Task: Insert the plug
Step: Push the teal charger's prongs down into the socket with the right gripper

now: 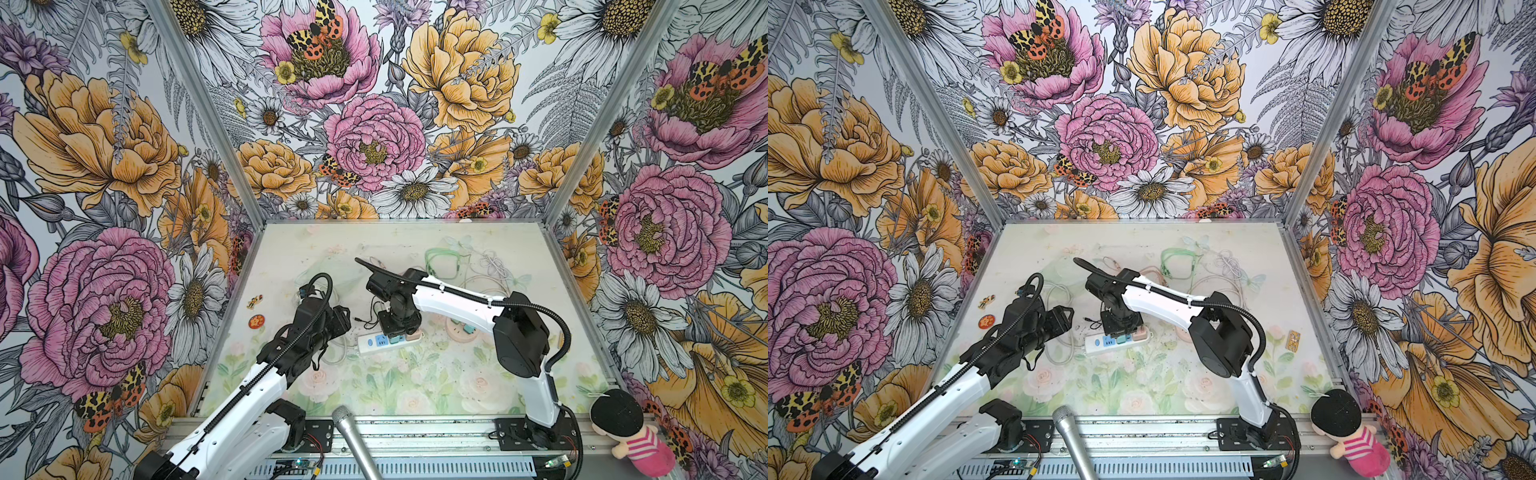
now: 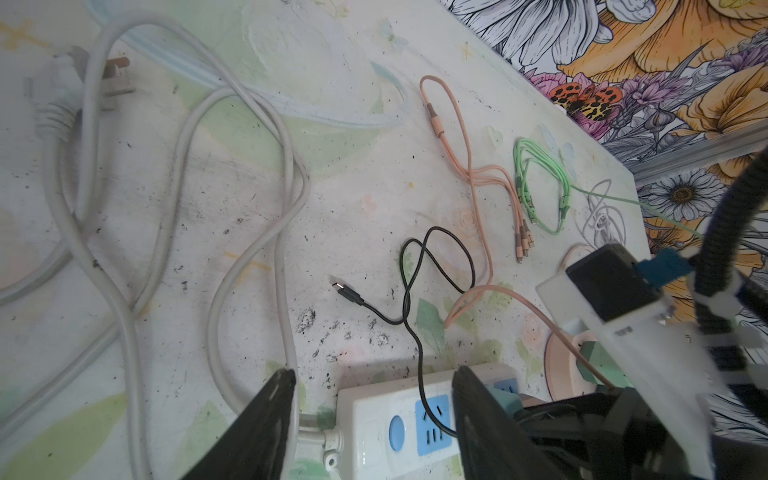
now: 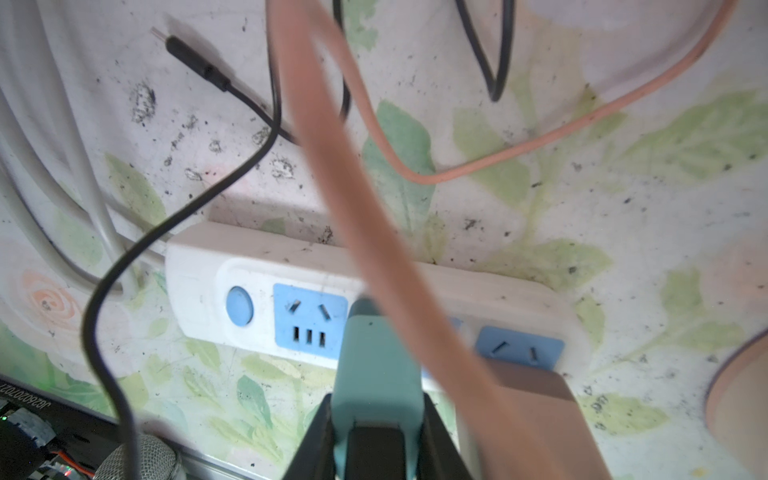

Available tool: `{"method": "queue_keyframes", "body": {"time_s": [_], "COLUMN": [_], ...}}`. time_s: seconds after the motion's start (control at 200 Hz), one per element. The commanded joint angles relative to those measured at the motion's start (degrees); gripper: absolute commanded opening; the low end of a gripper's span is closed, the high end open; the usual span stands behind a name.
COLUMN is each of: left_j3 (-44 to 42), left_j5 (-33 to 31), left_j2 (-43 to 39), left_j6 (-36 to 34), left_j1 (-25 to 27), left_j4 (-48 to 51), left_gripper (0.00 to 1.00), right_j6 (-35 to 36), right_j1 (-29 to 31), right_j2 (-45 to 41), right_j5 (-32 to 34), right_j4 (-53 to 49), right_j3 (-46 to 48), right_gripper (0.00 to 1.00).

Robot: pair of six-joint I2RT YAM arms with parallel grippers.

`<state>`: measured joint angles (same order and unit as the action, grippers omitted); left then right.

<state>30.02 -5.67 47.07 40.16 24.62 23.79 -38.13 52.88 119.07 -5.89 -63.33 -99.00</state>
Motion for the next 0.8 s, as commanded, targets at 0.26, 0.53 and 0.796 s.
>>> {"method": "queue_keyframes", "body": {"time_s": [0.26,0.53,0.796], "left_j3": [0.21,0.97,2.21], "left_j5": [0.97,0.94,1.50], "left_j2": [-2.61,-4.77,-4.80], "left_j6": [-0.98,-0.96,-1.31], "left_j1": [0.14,0.25,0.25], "left_j4": [0.19,2.32,4.42], "left_gripper": [0.63,0.63,0.65], "right_j6": [-0.97,-1.13,-2.62], "right_j1": [0.71,1.50,4.68], "right_j2": [2.12,-1.13,-5.51], "right_j5": [3.69,3.57,2.60], "right_j4": [1.10,1.10,1.11], "right_j3": [-0.39,-3.48,2.22], "right_gripper": [0.33,0.41,0.45]}}
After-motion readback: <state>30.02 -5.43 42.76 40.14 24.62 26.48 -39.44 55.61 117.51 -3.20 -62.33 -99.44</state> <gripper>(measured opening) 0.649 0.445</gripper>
